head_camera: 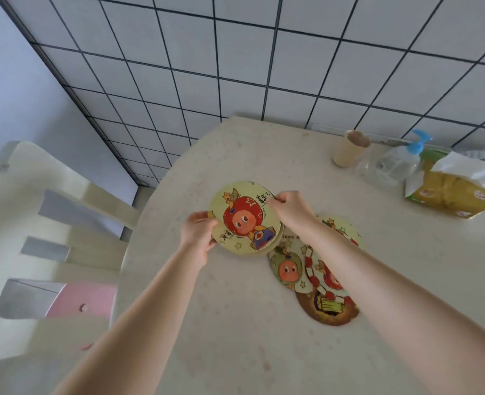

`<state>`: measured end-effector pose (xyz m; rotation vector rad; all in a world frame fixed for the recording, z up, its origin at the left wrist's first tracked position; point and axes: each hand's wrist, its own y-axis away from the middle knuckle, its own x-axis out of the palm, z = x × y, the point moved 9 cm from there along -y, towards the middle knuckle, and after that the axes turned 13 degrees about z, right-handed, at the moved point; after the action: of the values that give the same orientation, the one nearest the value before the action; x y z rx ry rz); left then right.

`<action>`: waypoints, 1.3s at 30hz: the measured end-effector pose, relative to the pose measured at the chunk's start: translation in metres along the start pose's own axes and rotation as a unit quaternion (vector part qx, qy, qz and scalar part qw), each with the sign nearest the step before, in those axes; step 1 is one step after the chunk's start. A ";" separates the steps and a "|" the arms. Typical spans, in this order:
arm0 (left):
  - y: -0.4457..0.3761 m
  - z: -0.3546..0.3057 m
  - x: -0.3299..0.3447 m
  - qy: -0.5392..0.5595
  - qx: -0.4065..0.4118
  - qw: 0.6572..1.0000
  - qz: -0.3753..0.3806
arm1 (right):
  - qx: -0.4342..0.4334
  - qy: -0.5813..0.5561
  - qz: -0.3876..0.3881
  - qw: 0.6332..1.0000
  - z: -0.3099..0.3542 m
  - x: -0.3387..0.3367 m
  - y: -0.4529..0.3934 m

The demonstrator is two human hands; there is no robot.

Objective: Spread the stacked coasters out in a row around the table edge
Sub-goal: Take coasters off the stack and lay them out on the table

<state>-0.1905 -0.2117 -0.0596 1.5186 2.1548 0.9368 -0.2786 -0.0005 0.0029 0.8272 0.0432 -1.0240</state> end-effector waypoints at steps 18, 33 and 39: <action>-0.107 -0.045 -0.015 -0.045 0.010 0.999 -0.012 | 0.095 0.002 0.023 0.995 0.016 0.008 -0.127; -0.077 -0.046 -0.013 -0.151 0.057 0.987 -0.027 | 0.025 0.122 0.011 0.992 0.028 -0.004 -0.094; -0.030 -0.019 -0.015 -0.068 0.037 0.997 0.005 | -0.033 0.132 0.045 0.990 0.038 0.008 -0.035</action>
<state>-0.2169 -0.2381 -0.0678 1.5809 2.1080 0.7414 -0.3139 -0.0393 0.0059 0.8914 0.2617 -0.8190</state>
